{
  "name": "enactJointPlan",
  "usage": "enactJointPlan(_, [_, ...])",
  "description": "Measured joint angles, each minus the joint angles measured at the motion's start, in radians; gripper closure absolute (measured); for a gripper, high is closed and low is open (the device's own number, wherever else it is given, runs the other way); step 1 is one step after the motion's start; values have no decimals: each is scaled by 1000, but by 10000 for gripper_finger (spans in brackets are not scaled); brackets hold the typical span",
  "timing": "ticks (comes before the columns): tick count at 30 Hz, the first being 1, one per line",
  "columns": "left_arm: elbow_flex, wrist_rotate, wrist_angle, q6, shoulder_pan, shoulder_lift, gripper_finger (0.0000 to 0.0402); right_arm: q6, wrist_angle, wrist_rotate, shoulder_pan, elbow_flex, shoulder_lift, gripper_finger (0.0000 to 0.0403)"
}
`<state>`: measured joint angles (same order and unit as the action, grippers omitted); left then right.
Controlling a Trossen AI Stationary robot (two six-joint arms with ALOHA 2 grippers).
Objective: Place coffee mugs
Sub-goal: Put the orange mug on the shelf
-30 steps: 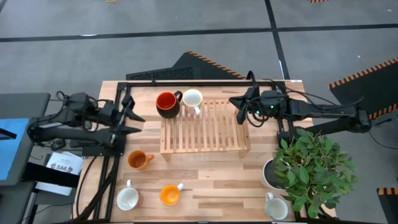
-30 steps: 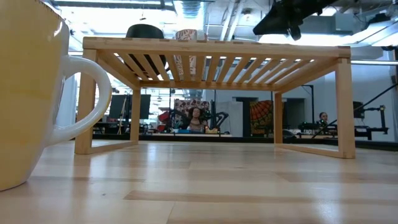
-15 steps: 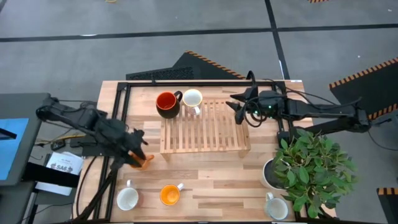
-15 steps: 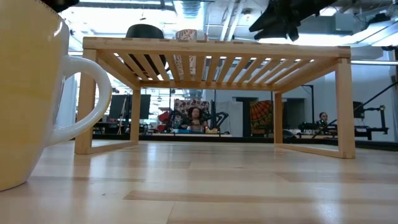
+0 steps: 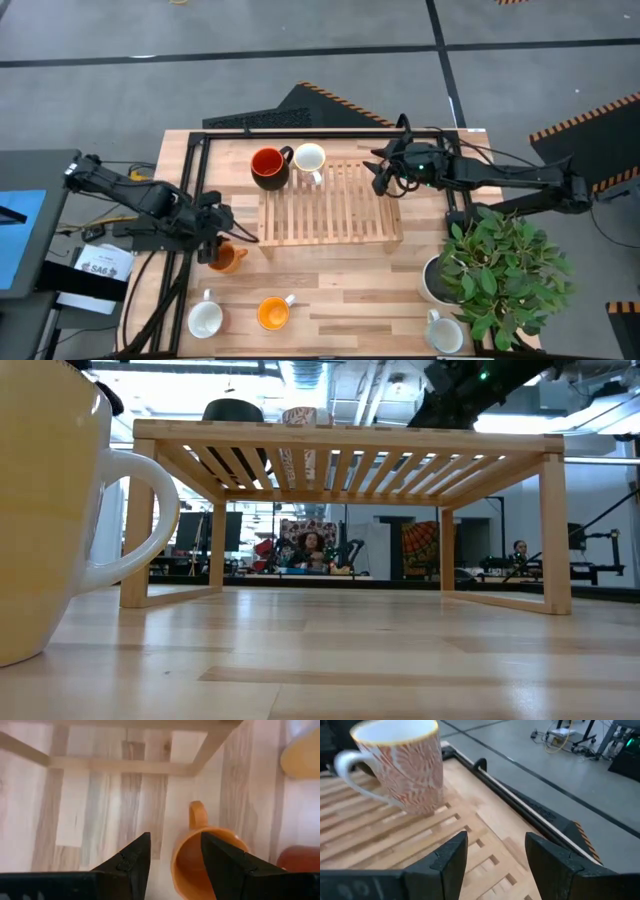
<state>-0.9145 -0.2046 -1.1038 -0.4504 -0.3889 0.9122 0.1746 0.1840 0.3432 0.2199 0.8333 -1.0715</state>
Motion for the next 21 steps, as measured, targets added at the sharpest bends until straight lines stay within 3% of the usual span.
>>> enactJointPlan(9, [165,108,52,-94,0,-2,244,-3,3,0,-3,0,-19,177])
enactJointPlan(21, [253,122,105,-90,0,-1,244,1,6,0,-1,0,-30,177])
